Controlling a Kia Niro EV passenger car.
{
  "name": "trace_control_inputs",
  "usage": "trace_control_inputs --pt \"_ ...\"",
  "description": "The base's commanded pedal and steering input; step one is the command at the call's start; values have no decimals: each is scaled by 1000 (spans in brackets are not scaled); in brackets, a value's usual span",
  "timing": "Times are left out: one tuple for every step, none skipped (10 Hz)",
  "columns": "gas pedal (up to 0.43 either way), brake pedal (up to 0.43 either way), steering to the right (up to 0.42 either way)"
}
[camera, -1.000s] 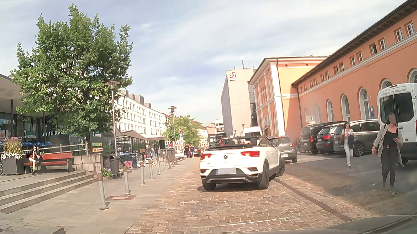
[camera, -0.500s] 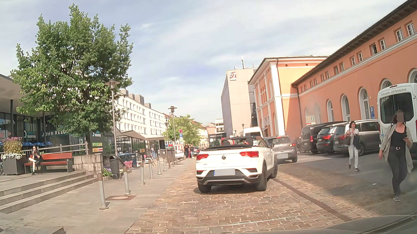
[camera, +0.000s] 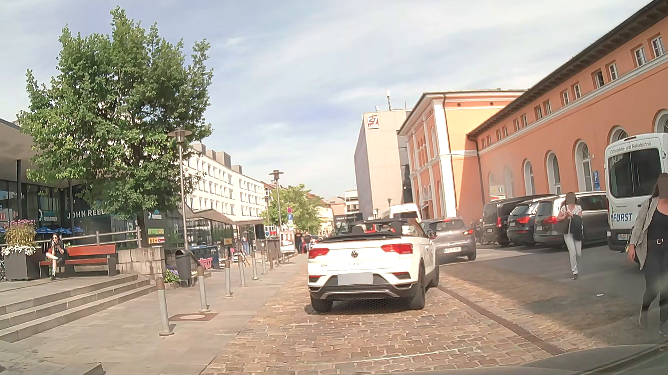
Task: Follow the waypoints while adhering to traffic rules and regulations
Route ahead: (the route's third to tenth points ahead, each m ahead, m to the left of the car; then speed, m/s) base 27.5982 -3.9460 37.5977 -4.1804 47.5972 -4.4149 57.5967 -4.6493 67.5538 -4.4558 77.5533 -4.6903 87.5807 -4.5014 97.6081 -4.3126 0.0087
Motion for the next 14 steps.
trace_control_inputs --pt "0 274 20" --pt "0 274 20" --pt "0 274 20" --pt "0 280 20" --pt "0 280 20" --pt "0 274 20" --pt "0 274 20" --pt "0 280 20" --pt "0 274 20" --pt "0 280 20" --pt "0 274 20" --pt "0 268 20" --pt "0 262 20" --pt "0 262 20"
